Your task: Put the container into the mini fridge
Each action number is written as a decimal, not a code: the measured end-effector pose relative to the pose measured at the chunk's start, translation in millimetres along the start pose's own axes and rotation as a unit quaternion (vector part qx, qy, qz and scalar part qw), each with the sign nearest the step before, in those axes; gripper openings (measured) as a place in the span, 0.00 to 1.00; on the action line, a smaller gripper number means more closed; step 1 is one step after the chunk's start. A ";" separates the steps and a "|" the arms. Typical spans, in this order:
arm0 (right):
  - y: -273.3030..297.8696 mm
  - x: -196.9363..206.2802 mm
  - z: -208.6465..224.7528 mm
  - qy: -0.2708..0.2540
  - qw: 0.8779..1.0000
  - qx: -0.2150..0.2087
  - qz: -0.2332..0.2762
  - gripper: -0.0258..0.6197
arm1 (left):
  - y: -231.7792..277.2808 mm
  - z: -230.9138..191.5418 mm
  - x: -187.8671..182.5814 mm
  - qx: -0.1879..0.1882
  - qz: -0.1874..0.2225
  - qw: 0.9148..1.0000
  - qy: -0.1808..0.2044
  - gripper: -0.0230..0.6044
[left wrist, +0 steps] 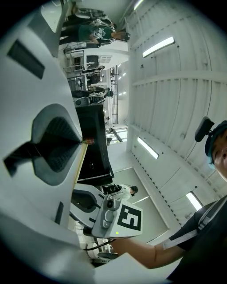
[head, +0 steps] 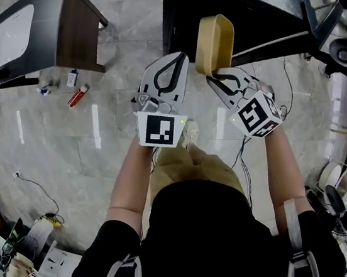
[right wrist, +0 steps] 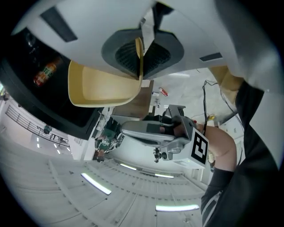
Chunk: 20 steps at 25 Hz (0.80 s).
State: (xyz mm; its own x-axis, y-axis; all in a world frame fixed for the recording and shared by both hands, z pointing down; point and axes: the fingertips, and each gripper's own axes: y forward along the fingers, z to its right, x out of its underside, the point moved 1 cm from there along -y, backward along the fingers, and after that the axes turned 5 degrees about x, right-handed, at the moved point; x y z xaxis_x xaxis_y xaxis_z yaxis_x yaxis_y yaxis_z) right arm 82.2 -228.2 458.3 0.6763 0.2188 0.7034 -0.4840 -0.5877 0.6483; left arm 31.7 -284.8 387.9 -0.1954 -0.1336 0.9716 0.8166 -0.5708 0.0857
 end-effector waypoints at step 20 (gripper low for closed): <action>106.4 87.8 79.5 -0.071 0.980 -0.106 -0.155 0.10 | 59.4 -30.6 47.5 -0.031 -0.016 0.999 -0.021 0.07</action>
State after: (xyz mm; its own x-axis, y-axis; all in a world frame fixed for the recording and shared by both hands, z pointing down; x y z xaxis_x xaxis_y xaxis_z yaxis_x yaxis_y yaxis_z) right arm 134.2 -333.5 565.8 0.8726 0.2414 0.4247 -0.3367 -0.3327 0.8809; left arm 54.4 -349.9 432.4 -0.1969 -0.0816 0.9770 0.7747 -0.6237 0.1040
